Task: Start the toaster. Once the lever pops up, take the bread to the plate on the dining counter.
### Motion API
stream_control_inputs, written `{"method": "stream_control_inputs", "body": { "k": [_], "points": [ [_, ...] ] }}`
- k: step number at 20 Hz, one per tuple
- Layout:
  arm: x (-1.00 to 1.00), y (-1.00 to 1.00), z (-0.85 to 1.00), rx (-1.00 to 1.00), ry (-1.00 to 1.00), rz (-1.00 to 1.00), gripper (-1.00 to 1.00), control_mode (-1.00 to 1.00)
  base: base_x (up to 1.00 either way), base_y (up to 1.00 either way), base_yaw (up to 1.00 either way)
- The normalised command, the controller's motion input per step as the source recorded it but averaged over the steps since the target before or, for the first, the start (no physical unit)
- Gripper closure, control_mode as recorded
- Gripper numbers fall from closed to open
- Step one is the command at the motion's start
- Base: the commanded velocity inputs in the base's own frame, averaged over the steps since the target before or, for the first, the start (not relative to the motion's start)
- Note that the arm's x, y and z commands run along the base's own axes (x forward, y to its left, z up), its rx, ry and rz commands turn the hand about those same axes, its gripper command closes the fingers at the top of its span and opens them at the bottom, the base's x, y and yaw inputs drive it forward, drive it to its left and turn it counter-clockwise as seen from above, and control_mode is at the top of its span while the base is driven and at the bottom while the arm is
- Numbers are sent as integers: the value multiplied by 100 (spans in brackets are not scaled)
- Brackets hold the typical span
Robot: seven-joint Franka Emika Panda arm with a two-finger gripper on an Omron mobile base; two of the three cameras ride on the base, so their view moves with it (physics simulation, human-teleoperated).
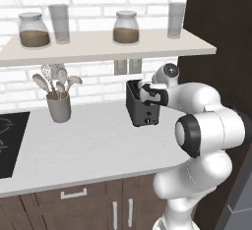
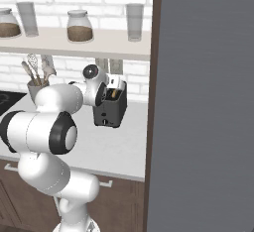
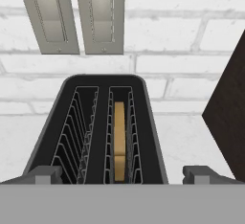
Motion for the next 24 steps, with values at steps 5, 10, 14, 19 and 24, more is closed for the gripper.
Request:
{"method": "stream_control_inputs", "body": {
  "k": [5,10,14,19,24],
  "points": [
    [0,0,0,0,0,0,-100,-100,0,0,0],
    [0,0,0,0,0,0,-100,-100,0,0,0],
    [0,0,0,0,0,0,-100,-100,0,0,0],
    [0,0,0,0,0,0,-100,-100,0,0,0],
    [0,0,0,0,0,0,-100,-100,0,0,0]
  ]
}}
